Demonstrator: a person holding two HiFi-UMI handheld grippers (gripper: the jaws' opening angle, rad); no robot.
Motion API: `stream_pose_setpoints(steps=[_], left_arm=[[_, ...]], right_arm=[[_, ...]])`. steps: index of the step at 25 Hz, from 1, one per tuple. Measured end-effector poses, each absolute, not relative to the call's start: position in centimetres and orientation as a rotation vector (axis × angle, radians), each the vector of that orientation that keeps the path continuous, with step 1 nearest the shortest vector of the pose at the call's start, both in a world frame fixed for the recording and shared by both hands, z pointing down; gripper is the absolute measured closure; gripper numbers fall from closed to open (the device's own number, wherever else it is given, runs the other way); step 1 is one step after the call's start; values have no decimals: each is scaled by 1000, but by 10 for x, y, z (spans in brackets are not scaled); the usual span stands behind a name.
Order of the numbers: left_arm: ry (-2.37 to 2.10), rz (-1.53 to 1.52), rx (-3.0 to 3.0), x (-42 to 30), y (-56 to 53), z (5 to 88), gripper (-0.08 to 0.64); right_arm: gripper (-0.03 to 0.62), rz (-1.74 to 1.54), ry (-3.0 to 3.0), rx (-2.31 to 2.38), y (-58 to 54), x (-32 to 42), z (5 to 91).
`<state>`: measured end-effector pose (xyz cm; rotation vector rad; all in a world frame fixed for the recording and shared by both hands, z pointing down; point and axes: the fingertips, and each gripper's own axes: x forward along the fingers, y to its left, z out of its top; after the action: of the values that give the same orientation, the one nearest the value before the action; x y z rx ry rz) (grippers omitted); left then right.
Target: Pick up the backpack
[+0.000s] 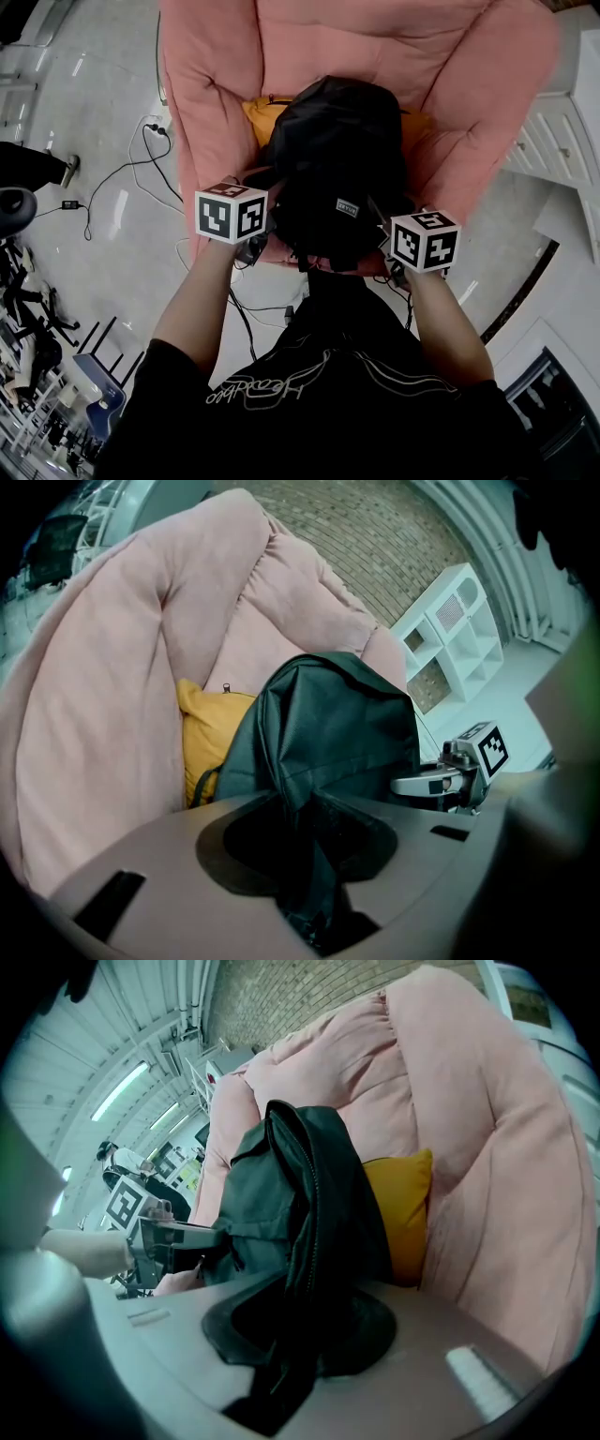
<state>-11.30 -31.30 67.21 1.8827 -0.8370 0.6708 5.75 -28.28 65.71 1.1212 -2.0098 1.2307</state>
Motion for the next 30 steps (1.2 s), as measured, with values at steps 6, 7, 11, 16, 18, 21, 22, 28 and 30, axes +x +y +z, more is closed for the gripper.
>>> stream_pose_setpoints(steps=[6, 7, 11, 16, 18, 21, 22, 28, 30], left_arm=[[-860, 643, 1875, -113, -304, 663, 476], [-865, 639, 1875, -113, -302, 661, 477], [-876, 627, 1878, -114, -292, 650, 483], [-895, 624, 1891, -117, -274, 633, 491], [-904, 616, 1891, -118, -266, 628, 492], [-917, 610, 1898, -119, -255, 619, 492], [-923, 607, 1901, -121, -251, 616, 493], [-956, 574, 1908, -125, -225, 591, 495], [-971, 562, 1921, -127, -217, 580, 495]], right_arm=[[526, 1243, -2024, 1120, -277, 56, 652], [528, 1244, -2028, 1120, -275, 56, 650], [532, 1240, -2046, 1124, -268, 54, 642], [534, 1212, -2075, 1125, -253, 51, 628], [534, 1206, -2084, 1124, -246, 51, 624], [535, 1190, -2099, 1123, -237, 50, 616], [535, 1180, -2104, 1122, -234, 49, 613], [537, 1122, -2149, 1110, -215, 46, 589], [538, 1098, -2171, 1107, -209, 44, 579]])
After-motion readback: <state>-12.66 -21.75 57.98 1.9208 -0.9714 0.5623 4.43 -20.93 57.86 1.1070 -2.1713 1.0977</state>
